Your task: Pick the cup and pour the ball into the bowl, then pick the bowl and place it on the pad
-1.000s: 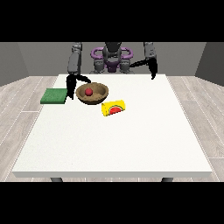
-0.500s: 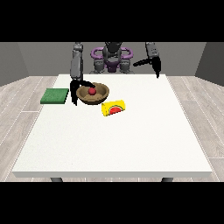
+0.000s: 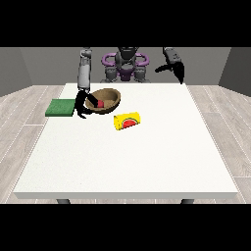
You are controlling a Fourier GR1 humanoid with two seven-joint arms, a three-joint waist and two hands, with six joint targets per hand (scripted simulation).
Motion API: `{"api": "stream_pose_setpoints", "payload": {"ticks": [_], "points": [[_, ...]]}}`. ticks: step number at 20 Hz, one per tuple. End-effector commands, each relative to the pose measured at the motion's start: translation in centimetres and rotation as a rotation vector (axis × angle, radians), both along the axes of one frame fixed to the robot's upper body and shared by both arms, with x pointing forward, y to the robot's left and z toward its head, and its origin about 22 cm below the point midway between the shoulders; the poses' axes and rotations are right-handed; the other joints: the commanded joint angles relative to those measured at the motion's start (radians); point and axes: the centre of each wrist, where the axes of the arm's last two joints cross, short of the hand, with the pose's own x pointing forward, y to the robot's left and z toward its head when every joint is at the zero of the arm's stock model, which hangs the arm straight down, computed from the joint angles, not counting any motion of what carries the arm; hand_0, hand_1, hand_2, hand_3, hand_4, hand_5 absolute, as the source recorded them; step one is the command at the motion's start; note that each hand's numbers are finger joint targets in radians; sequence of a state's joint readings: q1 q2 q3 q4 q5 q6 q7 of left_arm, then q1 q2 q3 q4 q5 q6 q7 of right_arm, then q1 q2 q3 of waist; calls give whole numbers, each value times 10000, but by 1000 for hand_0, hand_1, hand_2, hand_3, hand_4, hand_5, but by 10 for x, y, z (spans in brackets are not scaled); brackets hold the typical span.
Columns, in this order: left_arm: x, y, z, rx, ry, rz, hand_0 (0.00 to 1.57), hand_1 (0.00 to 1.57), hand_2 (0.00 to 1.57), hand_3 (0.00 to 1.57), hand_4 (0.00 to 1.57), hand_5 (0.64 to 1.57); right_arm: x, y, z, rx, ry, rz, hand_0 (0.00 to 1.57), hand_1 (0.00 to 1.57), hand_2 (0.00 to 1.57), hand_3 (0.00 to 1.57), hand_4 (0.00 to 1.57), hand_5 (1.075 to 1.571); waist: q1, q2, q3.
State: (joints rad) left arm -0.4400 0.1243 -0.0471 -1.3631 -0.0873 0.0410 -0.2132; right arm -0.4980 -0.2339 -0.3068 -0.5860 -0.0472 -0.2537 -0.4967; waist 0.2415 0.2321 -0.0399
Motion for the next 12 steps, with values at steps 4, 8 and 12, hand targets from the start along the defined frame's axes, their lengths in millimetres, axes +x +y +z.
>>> {"api": "stream_pose_setpoints", "payload": {"ticks": [4, 8, 12], "points": [[5, 3, -11, -301, 822, 135, 0, 0, 0, 0, 898, 1466, -10, 12, -20, -1551, 3448, -1150, 1571, 1571, 1571, 1256, 898, 1566, -80, -664, 364], [-10, 37, -61, -421, 2257, 927, 0, 0, 0, 0, 973, 1423, 21, 27, 12, -1505, 4510, -1052, 1571, 1571, 1571, 945, 844, 1563, -856, -2003, 376], [-27, 72, -99, -642, 3176, 2261, 0, 0, 0, 0, 998, 1411, 55, 43, 60, -1575, 5144, -176, 1571, 1571, 1571, 889, 806, 1565, -2017, -3144, 373]]}}
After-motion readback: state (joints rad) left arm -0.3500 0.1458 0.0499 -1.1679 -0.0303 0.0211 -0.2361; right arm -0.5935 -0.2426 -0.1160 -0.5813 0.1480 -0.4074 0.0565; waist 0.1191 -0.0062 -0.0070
